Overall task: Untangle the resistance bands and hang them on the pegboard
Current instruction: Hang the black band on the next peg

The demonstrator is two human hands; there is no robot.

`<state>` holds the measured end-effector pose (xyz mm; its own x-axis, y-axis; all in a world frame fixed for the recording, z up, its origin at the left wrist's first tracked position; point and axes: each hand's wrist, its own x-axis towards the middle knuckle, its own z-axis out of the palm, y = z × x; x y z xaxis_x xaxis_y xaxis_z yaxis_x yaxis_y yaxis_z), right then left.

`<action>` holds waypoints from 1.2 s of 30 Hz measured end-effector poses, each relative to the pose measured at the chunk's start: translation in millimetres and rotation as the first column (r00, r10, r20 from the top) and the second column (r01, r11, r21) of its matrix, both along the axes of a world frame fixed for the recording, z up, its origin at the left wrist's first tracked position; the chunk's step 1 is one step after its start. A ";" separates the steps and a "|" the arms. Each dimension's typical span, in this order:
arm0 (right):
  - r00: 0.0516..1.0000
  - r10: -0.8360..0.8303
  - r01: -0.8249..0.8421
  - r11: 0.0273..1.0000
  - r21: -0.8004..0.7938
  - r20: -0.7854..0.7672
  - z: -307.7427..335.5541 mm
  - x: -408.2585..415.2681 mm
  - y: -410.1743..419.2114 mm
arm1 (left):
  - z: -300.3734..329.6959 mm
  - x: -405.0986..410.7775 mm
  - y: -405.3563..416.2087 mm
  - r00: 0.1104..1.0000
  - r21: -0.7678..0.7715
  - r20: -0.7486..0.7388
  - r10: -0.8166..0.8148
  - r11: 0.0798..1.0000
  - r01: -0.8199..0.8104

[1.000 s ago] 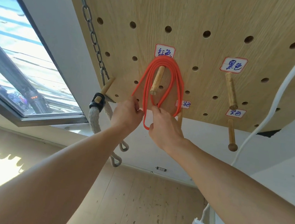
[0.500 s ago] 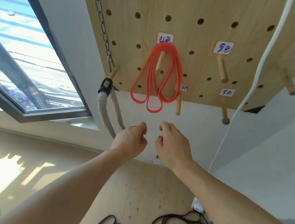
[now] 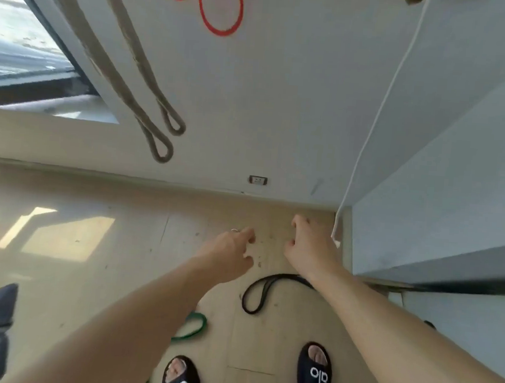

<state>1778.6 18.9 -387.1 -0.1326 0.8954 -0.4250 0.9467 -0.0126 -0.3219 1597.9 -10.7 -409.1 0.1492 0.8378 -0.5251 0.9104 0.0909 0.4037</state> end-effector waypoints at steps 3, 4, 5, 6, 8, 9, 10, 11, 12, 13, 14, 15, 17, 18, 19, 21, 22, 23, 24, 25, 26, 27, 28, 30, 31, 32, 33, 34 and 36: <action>0.999 0.033 -0.031 0.996 -0.082 0.018 -93.6 27.4 -9.3 | -87.5 21.9 -15.4 0.999 -0.093 -0.045 -0.004 0.996 0.000; 0.999 0.042 -0.039 0.994 -0.105 0.032 -125.5 35.3 -11.6 | -118.5 28.4 -19.6 0.998 -0.112 -0.059 -0.007 0.994 0.001; 0.997 0.057 -0.050 0.992 -0.117 0.053 -157.4 42.5 -13.2 | -149.3 34.9 -22.8 0.997 -0.123 -0.072 -0.004 0.992 -0.005; 0.994 0.079 -0.069 0.990 -0.122 0.074 -190.0 49.0 -14.4 | -179.5 41.4 -25.6 0.996 -0.127 -0.085 -0.002 0.992 -0.009; 0.985 0.133 -0.119 0.985 -0.128 0.107 -255.6 59.7 -17.0 | -240.1 54.2 -29.3 0.993 -0.125 -0.117 -0.016 0.992 0.002; 0.978 0.162 -0.144 0.980 -0.138 0.131 -287.5 64.1 -17.8 | -269.2 61.1 -30.2 0.990 -0.122 -0.139 -0.033 0.992 0.016; 0.969 0.189 -0.165 0.974 -0.152 0.157 -318.5 68.1 -18.0 | -297.3 67.7 -30.6 0.985 -0.118 -0.163 -0.050 0.992 0.031; 0.960 0.215 -0.186 0.969 -0.162 0.181 -348.0 71.4 -17.7 | -325.4 73.8 -30.2 0.981 -0.112 -0.183 -0.064 0.993 0.044; 0.950 0.239 -0.207 0.964 -0.169 0.199 -376.8 74.3 -17.0 | -353.3 79.5 -29.7 0.978 -0.105 -0.198 -0.074 0.993 0.054; 0.942 0.257 -0.221 0.959 -0.177 0.216 -403.7 76.2 -16.1 | -380.2 84.8 -28.5 0.974 -0.100 -0.210 -0.083 0.993 0.063; 0.933 0.275 -0.235 0.954 -0.185 0.234 -430.7 77.9 -14.8 | -406.5 89.9 -26.8 0.970 -0.092 -0.223 -0.093 0.993 0.075; 0.921 0.297 -0.254 0.948 -0.190 0.253 -456.3 79.1 -13.4 | -431.2 94.6 -25.2 0.965 -0.083 -0.238 -0.107 0.992 0.090; 0.896 0.337 -0.293 0.938 -0.188 0.288 -502.6 80.8 -11.6 | -474.5 103.1 -20.7 0.951 -0.058 -0.275 -0.142 0.990 0.131; 0.885 0.350 -0.308 0.934 -0.179 0.306 -523.1 81.8 -11.5 | -493.5 106.7 -18.3 0.941 -0.042 -0.299 -0.160 0.987 0.154; 0.874 0.363 -0.321 0.931 -0.175 0.324 -541.2 82.8 -11.3 | -510.9 110.4 -16.0 0.932 -0.027 -0.318 -0.174 0.984 0.175; 0.851 0.383 -0.347 0.924 -0.161 0.359 -570.8 84.3 -11.0 | -541.5 117.4 -14.2 0.913 0.001 -0.356 -0.201 0.977 0.215; 0.841 0.388 -0.360 0.922 -0.144 0.377 -582.4 84.3 -10.1 | -554.1 120.2 -14.1 0.903 0.011 -0.373 -0.212 0.972 0.233; 0.831 0.394 -0.375 0.918 -0.129 0.393 -591.8 83.6 -8.6 | -564.1 122.7 -14.0 0.899 0.018 -0.378 -0.221 0.969 0.246; 0.823 0.401 -0.386 0.914 -0.122 0.401 -598.9 82.7 -7.0 | -573.1 124.8 -15.0 0.897 0.021 -0.377 -0.231 0.966 0.257; 0.819 0.408 -0.396 0.911 -0.117 0.404 -603.7 82.2 -5.3 | -579.8 126.9 -15.6 0.892 0.024 -0.381 -0.241 0.962 0.271; 0.816 0.416 -0.406 0.907 -0.114 0.401 -606.7 81.8 -3.5 | -584.3 128.1 -16.2 0.881 0.026 -0.399 -0.255 0.957 0.289; 0.815 0.426 -0.418 0.902 -0.108 0.392 -607.2 81.0 -1.5 | -586.9 128.2 -16.8 0.866 0.020 -0.420 -0.270 0.952 0.306; 0.816 0.435 -0.429 0.897 -0.104 0.381 -605.7 80.5 0.1 | -587.9 127.4 -17.0 0.859 0.010 -0.430 -0.278 0.950 0.313; 0.828 0.445 -0.441 0.893 -0.095 0.342 -596.1 79.0 1.3 | -586.2 124.1 -16.8 0.874 -0.008 -0.397 -0.279 0.954 0.301; 0.842 0.439 -0.434 0.896 -0.090 0.312 -588.5 77.9 1.4 | -581.2 121.2 -15.2 0.893 0.000 -0.365 -0.262 0.960 0.281; 0.862 0.420 -0.417 0.906 -0.075 0.283 -577.5 76.2 1.7 | -572.9 117.4 -12.2 0.913 0.019 -0.334 -0.235 0.967 0.255; 0.880 0.397 -0.397 0.916 -0.056 0.259 -564.4 73.6 2.6 | -560.0 113.1 -7.2 0.928 0.043 -0.310 -0.205 0.972 0.229; 0.896 0.379 -0.382 0.924 -0.033 0.233 -549.3 69.7 4.2 | -544.0 108.0 -1.1 0.939 0.060 -0.292 -0.184 0.976 0.209; 0.915 0.354 -0.363 0.932 0.011 0.193 -512.5 59.6 9.4 | -501.9 95.9 12.3 0.947 0.072 -0.275 -0.164 0.979 0.190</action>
